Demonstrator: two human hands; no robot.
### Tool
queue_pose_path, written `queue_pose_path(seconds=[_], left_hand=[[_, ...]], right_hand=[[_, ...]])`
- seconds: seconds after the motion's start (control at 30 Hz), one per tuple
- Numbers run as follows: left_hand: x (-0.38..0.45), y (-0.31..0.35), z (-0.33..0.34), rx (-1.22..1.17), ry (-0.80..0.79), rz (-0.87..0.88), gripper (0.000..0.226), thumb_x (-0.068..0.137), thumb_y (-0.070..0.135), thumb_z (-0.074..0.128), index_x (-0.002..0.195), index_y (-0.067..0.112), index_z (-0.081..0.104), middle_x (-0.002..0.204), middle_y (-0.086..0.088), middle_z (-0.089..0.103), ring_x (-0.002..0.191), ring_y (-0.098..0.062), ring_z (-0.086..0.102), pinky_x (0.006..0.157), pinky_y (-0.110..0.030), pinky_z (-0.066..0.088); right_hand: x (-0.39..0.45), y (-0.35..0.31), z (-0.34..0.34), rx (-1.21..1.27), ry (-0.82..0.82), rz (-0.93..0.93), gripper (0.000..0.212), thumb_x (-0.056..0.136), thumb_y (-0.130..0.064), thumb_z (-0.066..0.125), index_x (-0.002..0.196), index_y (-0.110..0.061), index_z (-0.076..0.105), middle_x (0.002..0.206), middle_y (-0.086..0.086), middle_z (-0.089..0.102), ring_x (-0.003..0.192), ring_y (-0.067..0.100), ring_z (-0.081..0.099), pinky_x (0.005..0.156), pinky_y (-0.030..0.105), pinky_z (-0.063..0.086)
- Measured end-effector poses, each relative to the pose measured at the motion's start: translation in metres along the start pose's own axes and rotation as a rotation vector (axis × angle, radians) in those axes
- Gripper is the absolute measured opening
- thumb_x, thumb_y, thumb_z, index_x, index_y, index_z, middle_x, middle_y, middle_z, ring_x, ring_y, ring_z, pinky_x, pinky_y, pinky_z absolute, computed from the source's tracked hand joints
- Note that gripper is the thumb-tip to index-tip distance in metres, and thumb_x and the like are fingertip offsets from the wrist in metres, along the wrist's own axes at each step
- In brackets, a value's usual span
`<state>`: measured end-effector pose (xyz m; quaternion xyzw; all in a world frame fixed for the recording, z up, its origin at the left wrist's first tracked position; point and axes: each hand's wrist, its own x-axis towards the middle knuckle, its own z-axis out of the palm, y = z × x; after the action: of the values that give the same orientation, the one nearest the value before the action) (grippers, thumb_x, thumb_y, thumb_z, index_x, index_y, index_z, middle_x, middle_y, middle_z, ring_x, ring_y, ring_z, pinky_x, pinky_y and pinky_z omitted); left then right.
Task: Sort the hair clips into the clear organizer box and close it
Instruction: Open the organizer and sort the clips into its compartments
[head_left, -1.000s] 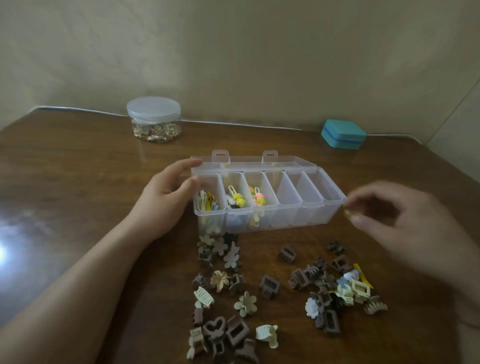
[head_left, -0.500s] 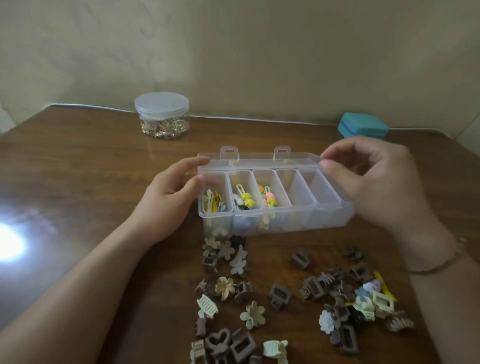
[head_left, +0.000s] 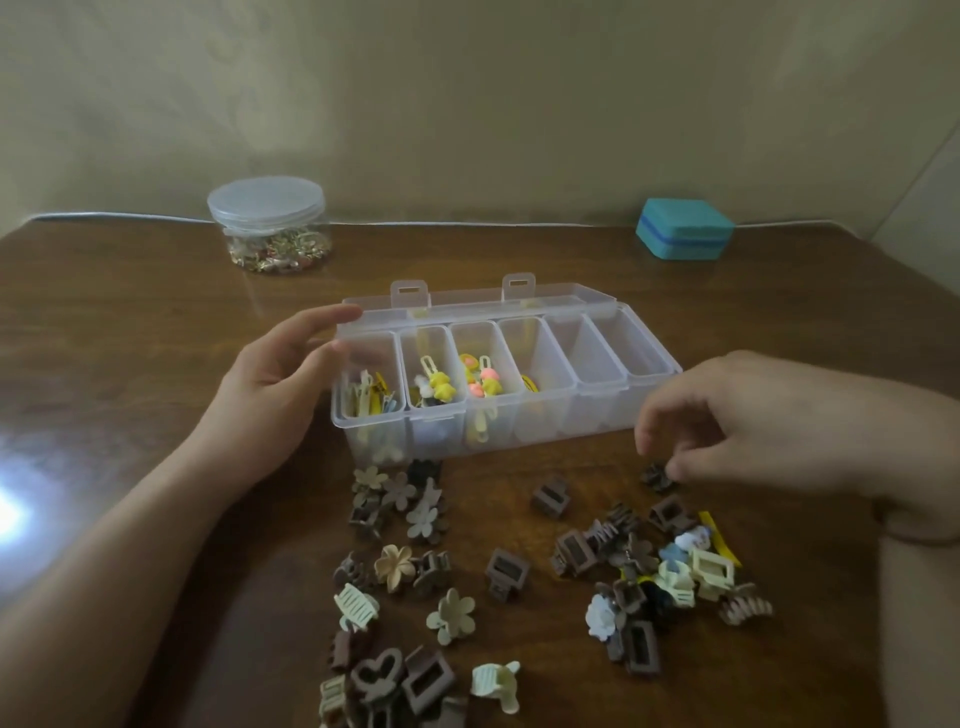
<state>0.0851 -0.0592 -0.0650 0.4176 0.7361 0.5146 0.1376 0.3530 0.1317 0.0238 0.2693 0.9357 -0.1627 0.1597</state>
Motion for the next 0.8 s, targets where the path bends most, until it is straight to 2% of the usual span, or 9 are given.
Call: queue_pose_path(seconds=[0.07,0.17,0.27,0.33,0.47,0.6,0.8], left_hand=[[0.0,0.001,0.001,0.0,0.006,-0.005,0.034,0.098,0.034,0.051,0.131,0.037,0.06,0.109,0.015,0.075,0.109,-0.001,0.065,0.102,-0.037,0.045],[0.0,0.001,0.001,-0.008,0.018,-0.024,0.037,0.093,0.039,0.051,0.128,0.039,0.061,0.108,0.016,0.074,0.108,-0.002,0.066,0.1,-0.036,0.046],[0.0,0.003,0.001,0.0,0.02,-0.027,0.031,0.101,0.028,0.052,0.128,0.038,0.062,0.105,0.024,0.073,0.107,0.006,0.063,0.097,-0.032,0.044],[0.0,0.003,0.001,0.013,0.027,-0.027,0.031,0.101,0.028,0.051,0.128,0.038,0.062,0.104,0.027,0.072,0.109,0.006,0.061,0.098,-0.032,0.043],[0.0,0.003,0.0,-0.007,0.009,-0.036,0.032,0.102,0.022,0.049,0.129,0.036,0.061,0.102,0.024,0.073,0.105,0.007,0.063,0.094,-0.029,0.044],[-0.001,0.005,0.0,-0.017,0.002,-0.04,0.033,0.102,0.024,0.049,0.13,0.035,0.061,0.105,0.026,0.072,0.102,0.011,0.063,0.089,-0.022,0.043],[-0.002,0.01,0.0,-0.01,0.009,-0.045,0.032,0.102,0.023,0.048,0.13,0.035,0.06,0.101,0.031,0.07,0.094,0.019,0.061,0.081,-0.012,0.038]], right_hand=[[-0.002,0.004,-0.003,0.033,-0.074,0.049,0.024,0.085,-0.023,0.072,0.093,-0.044,0.064,0.078,-0.021,0.07,0.074,-0.004,0.065,0.07,0.025,0.055],[-0.006,0.005,-0.001,0.081,-0.211,0.098,0.033,0.082,-0.021,0.075,0.101,-0.04,0.056,0.081,-0.012,0.075,0.078,0.005,0.071,0.081,0.035,0.058],[-0.007,0.002,0.005,0.032,-0.268,0.138,0.039,0.078,-0.029,0.079,0.101,-0.037,0.049,0.082,-0.004,0.076,0.078,0.01,0.071,0.079,0.037,0.059],[-0.008,0.0,0.008,0.003,-0.246,0.169,0.042,0.076,-0.028,0.08,0.098,-0.037,0.046,0.079,-0.002,0.074,0.073,0.011,0.072,0.076,0.039,0.06],[-0.008,-0.007,0.017,0.008,-0.198,0.218,0.04,0.077,-0.019,0.078,0.096,-0.033,0.045,0.071,-0.009,0.062,0.066,0.013,0.072,0.073,0.039,0.06],[-0.005,-0.013,0.022,-0.077,-0.152,0.239,0.049,0.077,-0.015,0.077,0.107,-0.034,0.044,0.086,-0.008,0.056,0.077,0.014,0.068,0.073,0.036,0.06],[0.002,-0.01,0.023,-0.124,-0.101,0.259,0.051,0.082,0.0,0.062,0.113,-0.034,0.04,0.089,-0.009,0.049,0.083,0.011,0.057,0.068,0.025,0.053]])
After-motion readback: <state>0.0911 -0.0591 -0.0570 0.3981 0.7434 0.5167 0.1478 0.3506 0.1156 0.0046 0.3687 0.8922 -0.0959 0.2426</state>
